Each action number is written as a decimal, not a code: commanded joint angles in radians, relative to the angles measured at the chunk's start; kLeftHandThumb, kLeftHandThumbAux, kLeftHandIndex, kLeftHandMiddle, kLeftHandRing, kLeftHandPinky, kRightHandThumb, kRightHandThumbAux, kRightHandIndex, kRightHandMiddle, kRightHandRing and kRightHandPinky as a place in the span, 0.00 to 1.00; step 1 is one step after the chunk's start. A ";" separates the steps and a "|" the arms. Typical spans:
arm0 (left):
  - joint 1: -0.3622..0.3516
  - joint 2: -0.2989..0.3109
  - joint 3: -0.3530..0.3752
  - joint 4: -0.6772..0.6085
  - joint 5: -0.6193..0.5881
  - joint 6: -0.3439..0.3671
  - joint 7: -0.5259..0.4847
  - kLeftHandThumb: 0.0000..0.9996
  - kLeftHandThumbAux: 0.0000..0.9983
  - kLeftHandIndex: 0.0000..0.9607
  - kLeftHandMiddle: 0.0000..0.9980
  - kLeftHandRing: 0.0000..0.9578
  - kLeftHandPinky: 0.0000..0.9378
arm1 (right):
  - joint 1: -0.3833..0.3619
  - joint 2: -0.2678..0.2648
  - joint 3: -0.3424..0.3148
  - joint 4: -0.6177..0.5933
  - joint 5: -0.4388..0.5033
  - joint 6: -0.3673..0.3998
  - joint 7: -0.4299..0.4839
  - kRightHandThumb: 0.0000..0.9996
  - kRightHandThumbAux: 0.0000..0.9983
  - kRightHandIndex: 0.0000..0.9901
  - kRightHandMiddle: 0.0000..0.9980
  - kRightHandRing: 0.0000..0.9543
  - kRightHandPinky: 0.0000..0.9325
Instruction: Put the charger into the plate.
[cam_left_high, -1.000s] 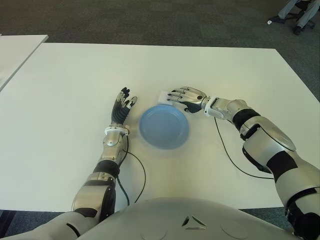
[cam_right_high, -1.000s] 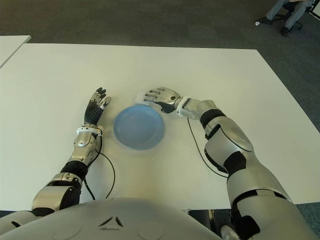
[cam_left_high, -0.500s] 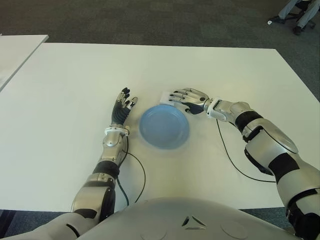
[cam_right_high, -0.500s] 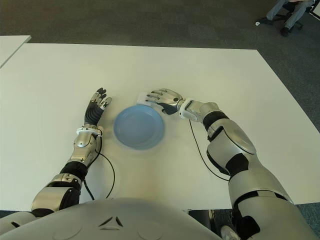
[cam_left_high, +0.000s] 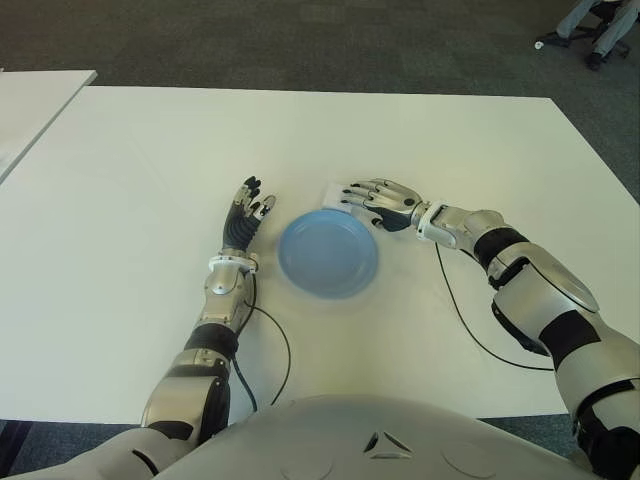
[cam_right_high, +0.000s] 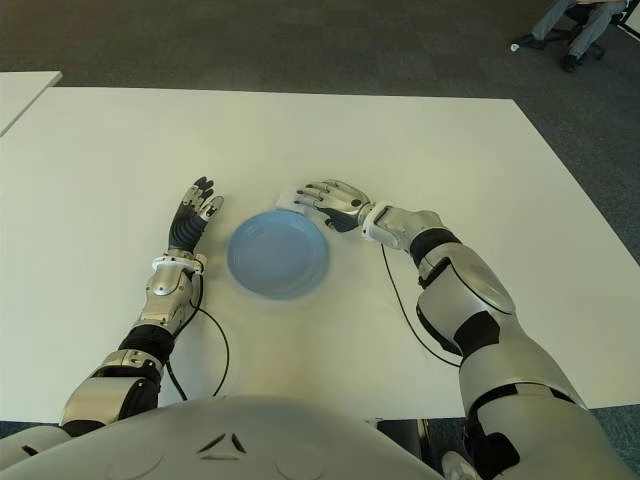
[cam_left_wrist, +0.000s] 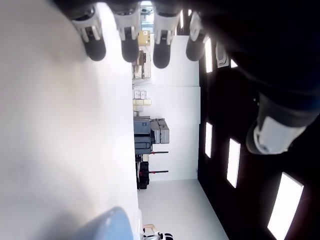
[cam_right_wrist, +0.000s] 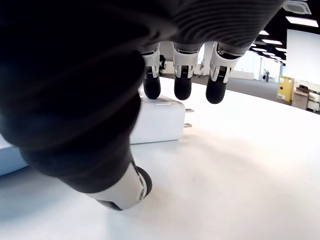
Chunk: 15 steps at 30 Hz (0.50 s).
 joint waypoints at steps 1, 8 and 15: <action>0.049 -0.004 -0.002 0.034 -0.006 0.047 -0.016 0.00 0.50 0.05 0.10 0.07 0.05 | 0.034 -0.010 0.010 0.008 -0.006 -0.013 0.036 0.00 0.93 0.02 0.07 0.04 0.05; 0.049 -0.003 -0.005 0.033 -0.007 0.044 -0.022 0.00 0.50 0.04 0.10 0.07 0.05 | 0.034 -0.013 0.013 0.000 -0.002 -0.027 0.061 0.00 0.92 0.00 0.06 0.03 0.03; 0.046 -0.005 -0.003 0.037 -0.009 0.043 -0.026 0.00 0.50 0.02 0.10 0.07 0.04 | 0.027 -0.027 0.024 -0.026 -0.017 -0.031 0.076 0.00 0.92 0.00 0.05 0.03 0.03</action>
